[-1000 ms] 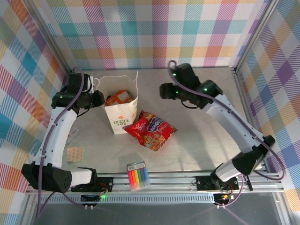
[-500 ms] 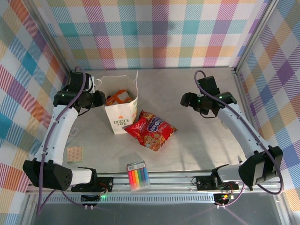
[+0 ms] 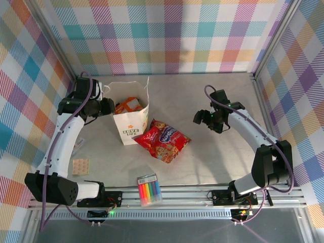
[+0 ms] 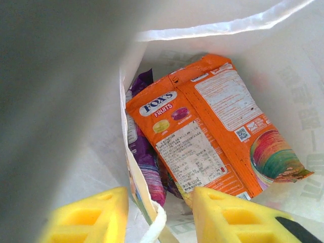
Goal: Place the snacks into the paper bag
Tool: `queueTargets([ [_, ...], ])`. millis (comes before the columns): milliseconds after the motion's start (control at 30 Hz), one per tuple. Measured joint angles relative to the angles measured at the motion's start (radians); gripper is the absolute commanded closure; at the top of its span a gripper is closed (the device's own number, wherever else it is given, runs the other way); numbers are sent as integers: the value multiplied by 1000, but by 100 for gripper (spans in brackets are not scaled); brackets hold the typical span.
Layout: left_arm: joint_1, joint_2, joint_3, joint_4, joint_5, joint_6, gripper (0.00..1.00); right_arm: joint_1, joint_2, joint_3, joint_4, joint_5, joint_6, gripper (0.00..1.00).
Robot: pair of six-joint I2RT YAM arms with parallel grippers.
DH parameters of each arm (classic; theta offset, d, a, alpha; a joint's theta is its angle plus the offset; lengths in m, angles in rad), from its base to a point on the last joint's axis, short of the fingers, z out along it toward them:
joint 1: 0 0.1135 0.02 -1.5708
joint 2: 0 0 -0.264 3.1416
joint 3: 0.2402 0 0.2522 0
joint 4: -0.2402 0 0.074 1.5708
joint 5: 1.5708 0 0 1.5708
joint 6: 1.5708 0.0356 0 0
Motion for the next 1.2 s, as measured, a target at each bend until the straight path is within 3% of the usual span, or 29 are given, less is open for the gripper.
queueTargets([
  [333,0,6,0,0,-4,-7,59,0,41,-23,34,-29,-3,13],
  [733,0,17,0,0,-8,-7,58,16,105,-57,122,-163,-54,9],
  [1200,0,21,0,0,-8,-7,57,212,251,98,123,-146,-269,14],
])
